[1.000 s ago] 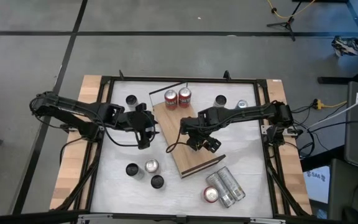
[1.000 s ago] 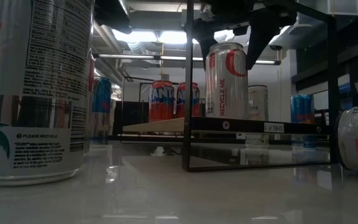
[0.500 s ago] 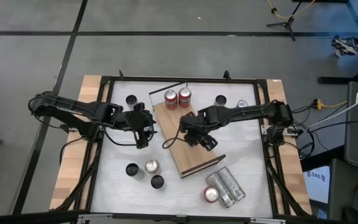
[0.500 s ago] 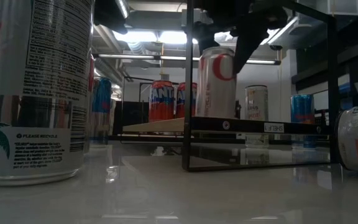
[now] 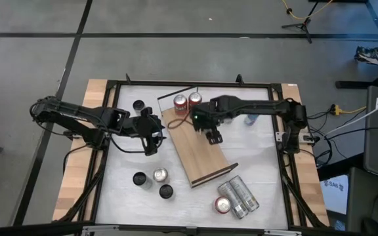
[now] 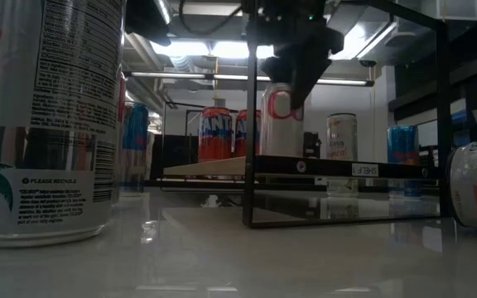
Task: Place canned beverage on shelf
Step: Put the top right white soda can on the shelf
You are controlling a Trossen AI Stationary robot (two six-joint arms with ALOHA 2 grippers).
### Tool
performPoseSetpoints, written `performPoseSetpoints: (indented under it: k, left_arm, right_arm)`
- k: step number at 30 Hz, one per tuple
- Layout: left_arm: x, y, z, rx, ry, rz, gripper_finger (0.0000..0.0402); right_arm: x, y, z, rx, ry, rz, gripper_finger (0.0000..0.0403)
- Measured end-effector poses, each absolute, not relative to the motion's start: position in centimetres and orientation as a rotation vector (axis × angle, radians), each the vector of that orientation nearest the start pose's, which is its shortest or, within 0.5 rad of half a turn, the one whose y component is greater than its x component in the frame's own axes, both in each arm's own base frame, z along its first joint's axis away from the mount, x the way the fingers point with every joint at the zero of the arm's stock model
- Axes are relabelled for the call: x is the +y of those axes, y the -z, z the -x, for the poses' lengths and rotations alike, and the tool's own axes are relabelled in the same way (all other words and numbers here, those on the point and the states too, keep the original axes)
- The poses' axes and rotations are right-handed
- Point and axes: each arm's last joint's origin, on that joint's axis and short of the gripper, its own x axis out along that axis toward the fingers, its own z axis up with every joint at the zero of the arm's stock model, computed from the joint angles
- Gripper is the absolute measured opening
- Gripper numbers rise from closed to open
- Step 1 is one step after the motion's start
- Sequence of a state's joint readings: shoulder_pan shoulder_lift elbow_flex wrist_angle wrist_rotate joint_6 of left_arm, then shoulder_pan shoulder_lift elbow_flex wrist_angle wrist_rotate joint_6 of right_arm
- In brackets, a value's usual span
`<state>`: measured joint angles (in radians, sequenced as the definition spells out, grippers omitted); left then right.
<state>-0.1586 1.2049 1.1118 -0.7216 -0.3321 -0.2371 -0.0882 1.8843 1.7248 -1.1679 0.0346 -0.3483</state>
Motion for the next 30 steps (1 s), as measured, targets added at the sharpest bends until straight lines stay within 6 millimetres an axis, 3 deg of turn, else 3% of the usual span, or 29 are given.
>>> performPoseSetpoints:
  k: [13, 30]
  left_arm:
    - [-2.2, -31.8, -24.0, 0.759, -0.283, 0.038, 0.0191]
    - [-2.2, -31.9, -24.1, 0.746, -0.281, 0.04, 0.0191]
  right_arm:
    - [-9.3, -28.5, -37.6, 1.196, 0.133, -0.109, 0.0296]
    - [-9.7, -28.5, -37.6, 1.202, 0.214, -0.09, 0.0297]
